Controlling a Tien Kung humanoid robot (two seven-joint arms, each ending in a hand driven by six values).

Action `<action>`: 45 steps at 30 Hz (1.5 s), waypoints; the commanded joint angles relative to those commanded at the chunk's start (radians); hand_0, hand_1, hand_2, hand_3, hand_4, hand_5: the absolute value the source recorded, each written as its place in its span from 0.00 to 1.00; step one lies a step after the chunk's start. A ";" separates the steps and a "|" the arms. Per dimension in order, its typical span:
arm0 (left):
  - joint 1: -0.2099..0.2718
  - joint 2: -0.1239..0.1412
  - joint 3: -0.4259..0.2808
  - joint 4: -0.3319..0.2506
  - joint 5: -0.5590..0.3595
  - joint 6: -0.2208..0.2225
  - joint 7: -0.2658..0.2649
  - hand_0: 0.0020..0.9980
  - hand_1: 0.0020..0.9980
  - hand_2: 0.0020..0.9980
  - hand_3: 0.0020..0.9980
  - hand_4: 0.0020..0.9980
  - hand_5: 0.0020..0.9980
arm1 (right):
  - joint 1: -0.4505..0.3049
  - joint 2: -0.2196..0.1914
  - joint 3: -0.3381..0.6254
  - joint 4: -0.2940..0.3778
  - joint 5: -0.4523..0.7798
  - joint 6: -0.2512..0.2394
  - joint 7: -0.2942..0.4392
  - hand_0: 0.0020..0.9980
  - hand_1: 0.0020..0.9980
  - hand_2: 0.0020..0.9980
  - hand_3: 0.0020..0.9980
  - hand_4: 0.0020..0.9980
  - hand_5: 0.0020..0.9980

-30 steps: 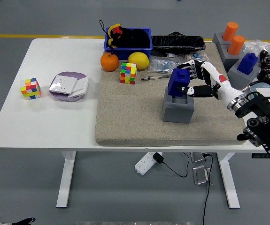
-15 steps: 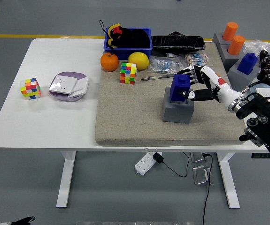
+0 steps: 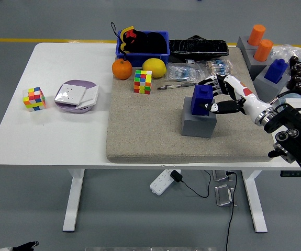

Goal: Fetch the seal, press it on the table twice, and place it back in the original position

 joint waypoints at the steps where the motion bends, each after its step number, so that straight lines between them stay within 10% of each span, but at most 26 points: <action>1: 0.000 0.000 0.000 0.000 0.000 0.000 0.000 0.82 0.79 0.77 0.80 0.69 0.41 | 0.000 0.000 -0.001 -0.001 0.000 0.000 0.000 0.54 0.42 0.46 0.48 0.74 0.00; 45: -0.003 -0.005 0.012 0.001 -0.020 0.000 -0.006 0.82 0.79 0.77 0.80 0.69 0.41 | 0.021 -0.001 -0.040 -0.047 0.005 -0.007 0.015 0.54 0.42 0.46 0.48 0.75 0.00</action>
